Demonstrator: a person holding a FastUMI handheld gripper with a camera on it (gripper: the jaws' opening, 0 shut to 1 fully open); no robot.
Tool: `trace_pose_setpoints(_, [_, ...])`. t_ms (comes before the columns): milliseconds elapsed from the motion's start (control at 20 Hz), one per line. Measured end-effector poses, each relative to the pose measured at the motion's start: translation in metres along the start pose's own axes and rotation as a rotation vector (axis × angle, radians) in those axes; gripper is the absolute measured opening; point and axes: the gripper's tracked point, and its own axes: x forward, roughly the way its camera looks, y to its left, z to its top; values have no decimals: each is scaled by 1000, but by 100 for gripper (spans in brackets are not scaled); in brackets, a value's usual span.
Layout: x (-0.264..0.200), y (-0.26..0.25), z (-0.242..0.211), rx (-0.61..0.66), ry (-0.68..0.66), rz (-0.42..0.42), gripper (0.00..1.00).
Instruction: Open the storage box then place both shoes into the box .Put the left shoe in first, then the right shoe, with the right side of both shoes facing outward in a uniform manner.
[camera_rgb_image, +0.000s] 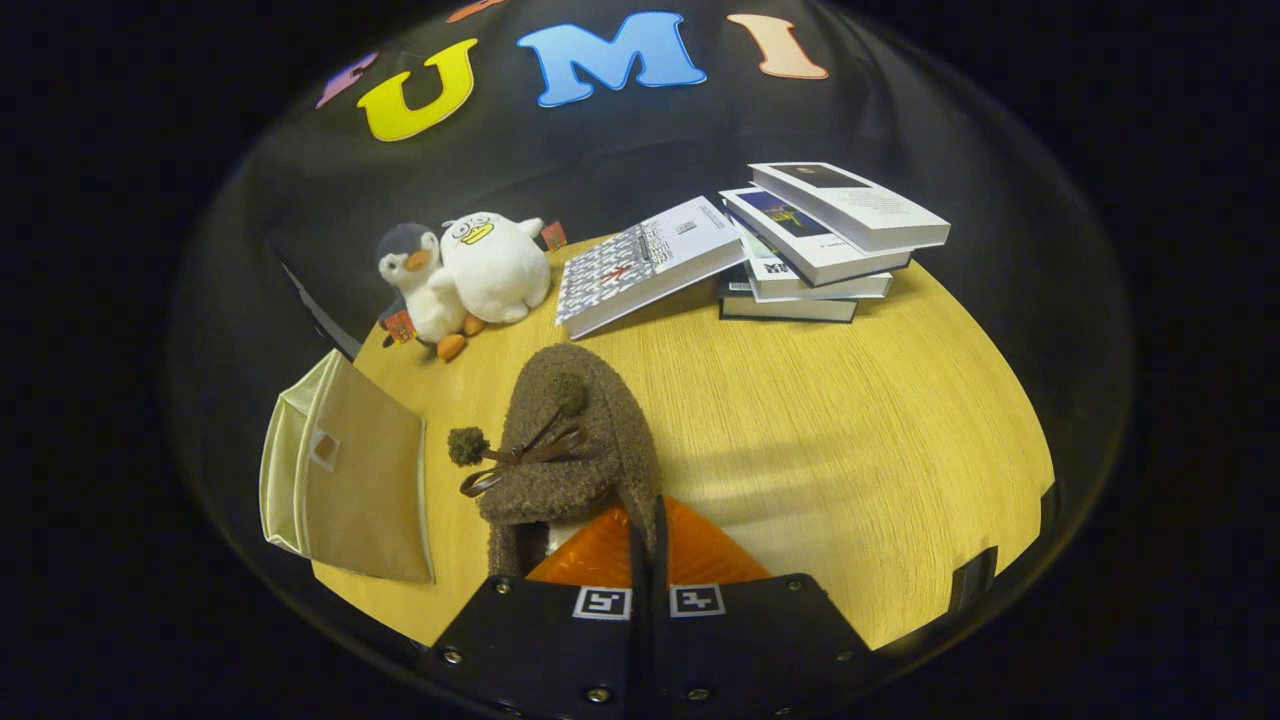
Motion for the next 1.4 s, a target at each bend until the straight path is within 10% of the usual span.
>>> trace_pose_setpoints(1400, [-1,304,23,5,-92,223,0])
